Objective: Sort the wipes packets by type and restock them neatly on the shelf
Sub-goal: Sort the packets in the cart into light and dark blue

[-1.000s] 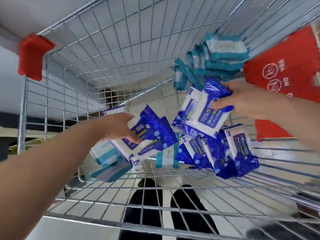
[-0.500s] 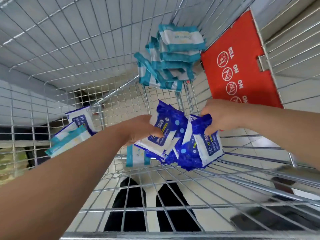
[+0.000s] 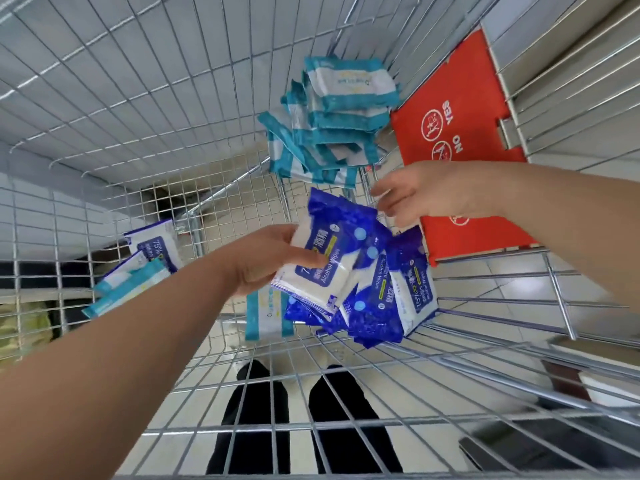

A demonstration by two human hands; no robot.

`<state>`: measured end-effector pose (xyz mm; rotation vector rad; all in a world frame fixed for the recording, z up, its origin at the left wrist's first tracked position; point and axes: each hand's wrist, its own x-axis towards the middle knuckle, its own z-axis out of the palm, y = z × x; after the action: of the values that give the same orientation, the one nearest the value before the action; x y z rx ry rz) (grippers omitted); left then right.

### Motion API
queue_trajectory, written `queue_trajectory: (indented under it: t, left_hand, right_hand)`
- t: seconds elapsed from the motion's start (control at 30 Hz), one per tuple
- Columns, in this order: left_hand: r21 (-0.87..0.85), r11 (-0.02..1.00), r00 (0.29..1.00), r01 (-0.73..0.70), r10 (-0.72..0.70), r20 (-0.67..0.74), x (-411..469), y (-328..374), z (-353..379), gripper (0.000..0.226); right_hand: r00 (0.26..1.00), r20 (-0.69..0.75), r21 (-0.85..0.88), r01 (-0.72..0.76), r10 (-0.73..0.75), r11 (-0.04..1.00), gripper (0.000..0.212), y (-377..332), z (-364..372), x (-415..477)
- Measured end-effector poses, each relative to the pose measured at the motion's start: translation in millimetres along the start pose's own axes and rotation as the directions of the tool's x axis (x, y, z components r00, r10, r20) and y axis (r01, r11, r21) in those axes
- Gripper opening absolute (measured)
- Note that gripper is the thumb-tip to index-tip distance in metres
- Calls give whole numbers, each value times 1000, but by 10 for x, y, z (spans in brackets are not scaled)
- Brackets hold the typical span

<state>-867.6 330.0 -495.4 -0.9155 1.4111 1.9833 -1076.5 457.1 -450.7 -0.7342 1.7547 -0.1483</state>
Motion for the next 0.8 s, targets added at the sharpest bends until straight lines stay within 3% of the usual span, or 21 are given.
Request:
queue_trajectory:
  t: [0.07, 0.13, 0.23, 0.33, 0.5, 0.67, 0.8]
  left_hand:
    - [57, 998, 1000, -15, 14, 10, 60, 41, 114, 35]
    - [112, 993, 999, -35, 34, 6, 124, 82, 221, 34]
    - [155, 985, 996, -79, 84, -26, 177, 147, 346, 31]
    - [173, 981, 995, -84, 93, -39, 189, 152, 372, 36]
    - [171, 985, 999, -38, 41, -17, 164, 48, 356, 38]
    - [253, 966, 998, -59, 66, -18, 221, -94, 499, 27]
    - [273, 959, 992, -73, 97, -76, 227, -143, 498, 19]
  right_hand:
    - [999, 44, 267, 5, -17, 964, 64, -33, -32, -58]
    - [998, 42, 267, 23, -36, 963, 50, -50, -2, -78]
    - [999, 3, 72, 45, -45, 996, 30, -41, 68, -51]
    - [1000, -10, -108, -3, 1, 994, 26, 23, 8, -45]
    - [999, 48, -563, 7, 24, 827, 36, 66, 82, -44]
    - [996, 84, -625, 31, 27, 780, 57, 165, 250, -9]
    - [997, 72, -653, 31, 21, 757, 58, 118, 265, -13]
